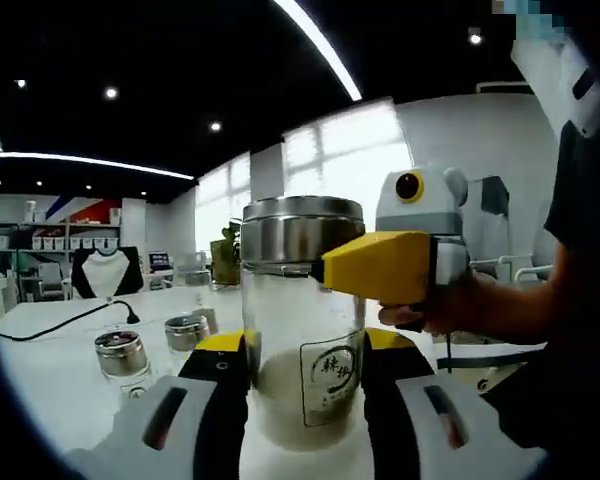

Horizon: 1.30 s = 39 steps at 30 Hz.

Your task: Rotate the seasoning bottle until the label or dispensing opening points toward the visible target arrow and the bottle remains upright within the marked orientation range

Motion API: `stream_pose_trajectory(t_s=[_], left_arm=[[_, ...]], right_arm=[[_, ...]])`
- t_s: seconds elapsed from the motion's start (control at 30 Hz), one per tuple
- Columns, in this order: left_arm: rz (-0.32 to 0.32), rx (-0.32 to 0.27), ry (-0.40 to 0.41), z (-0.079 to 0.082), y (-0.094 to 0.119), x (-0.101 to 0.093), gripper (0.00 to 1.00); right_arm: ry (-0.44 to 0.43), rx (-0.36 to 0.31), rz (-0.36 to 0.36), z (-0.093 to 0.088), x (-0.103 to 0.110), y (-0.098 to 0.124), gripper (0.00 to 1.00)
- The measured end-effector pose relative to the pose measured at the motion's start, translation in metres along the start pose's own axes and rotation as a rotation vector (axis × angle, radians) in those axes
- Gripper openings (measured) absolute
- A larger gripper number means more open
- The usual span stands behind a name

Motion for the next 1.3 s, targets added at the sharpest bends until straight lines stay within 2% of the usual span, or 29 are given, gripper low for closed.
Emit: stream_pose_trajectory(t_s=[0.07, 0.17, 0.2, 0.27, 0.3, 0.33, 0.37, 0.43, 0.5, 0.6, 0.63, 0.67, 0.73, 0.77, 0.8, 0.87, 0.97, 1.07, 1.23, 1.3], left_arm=[[0.002, 0.011, 0.015, -0.001, -0.001, -0.001, 0.45], [0.094, 0.068, -0.024, -0.007, -0.004, 0.005, 0.45], [0.127, 0.080, -0.038, -0.008, -0.004, 0.007, 0.44], [0.231, 0.090, -0.065, -0.007, -0.001, 0.017, 0.44], [0.303, 0.100, -0.053, -0.007, 0.001, 0.023, 0.44], [0.347, 0.107, -0.050, -0.007, 0.002, 0.026, 0.44], [0.376, 0.104, -0.056, -0.006, 0.002, 0.027, 0.44], [0.413, 0.074, -0.041, -0.004, 0.004, 0.031, 0.44], [0.441, 0.050, -0.033, -0.001, 0.007, 0.031, 0.44], [0.525, 0.078, -0.104, -0.003, 0.010, 0.035, 0.44], [0.569, 0.090, -0.121, -0.004, 0.012, 0.038, 0.44], [0.591, 0.083, -0.128, -0.005, 0.012, 0.038, 0.44], [0.587, 0.053, -0.107, -0.005, 0.011, 0.037, 0.44], [0.572, 0.033, -0.052, -0.006, 0.011, 0.036, 0.44], [0.580, 0.035, -0.045, -0.006, 0.011, 0.037, 0.44], [0.608, 0.052, -0.075, -0.008, 0.012, 0.039, 0.44], [0.612, 0.061, -0.080, -0.009, 0.012, 0.041, 0.44], [0.576, 0.055, -0.073, -0.009, 0.009, 0.039, 0.45], [0.416, 0.027, -0.078, -0.003, 0.000, 0.031, 0.45], [0.411, 0.023, -0.083, -0.002, 0.000, 0.030, 0.45]], right_arm=[[-0.015, -0.002, 0.011, -0.002, -0.002, 0.001, 0.39], [0.011, 0.031, -0.021, -0.006, -0.002, -0.003, 0.39], [0.036, 0.045, -0.053, -0.007, -0.004, -0.006, 0.39], [0.043, 0.030, -0.086, -0.006, -0.007, -0.010, 0.39], [0.018, 0.014, -0.119, -0.007, -0.012, -0.012, 0.39], [-0.008, 0.004, -0.139, -0.007, -0.015, -0.013, 0.38], [-0.061, -0.018, -0.166, -0.008, -0.018, -0.015, 0.38], [-0.103, -0.067, -0.210, -0.005, -0.021, -0.019, 0.38], [-0.096, -0.083, -0.241, -0.004, -0.019, -0.024, 0.39], [-0.072, -0.038, -0.304, -0.006, -0.019, -0.028, 0.39], [-0.072, -0.001, -0.337, -0.009, -0.019, -0.030, 0.40], [-0.072, 0.015, -0.358, -0.010, -0.019, -0.032, 0.40], [-0.063, 0.031, -0.414, -0.009, -0.018, -0.032, 0.40], [-0.061, 0.037, -0.440, -0.009, -0.018, -0.032, 0.40], [-0.072, 0.041, -0.475, -0.010, -0.019, -0.032, 0.39], [-0.083, 0.052, -0.502, -0.011, -0.018, -0.033, 0.39], [-0.071, 0.071, -0.510, -0.013, -0.017, -0.035, 0.38], [-0.084, 0.067, -0.498, -0.013, -0.021, -0.029, 0.38], [-0.103, 0.061, -0.413, -0.006, -0.030, -0.018, 0.37], [-0.096, 0.056, -0.385, -0.004, -0.030, -0.014, 0.37]])
Point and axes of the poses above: the point that each gripper's makers call its tool centre point, and the gripper's own axes: y roughly backward along the fingers, x roughly to its left, z roughly out of its top, the point moved 3 cm from there along y, roughly backward along the fingers, and after that the axes turned 10 degrees about x, right-handed, at the moved point
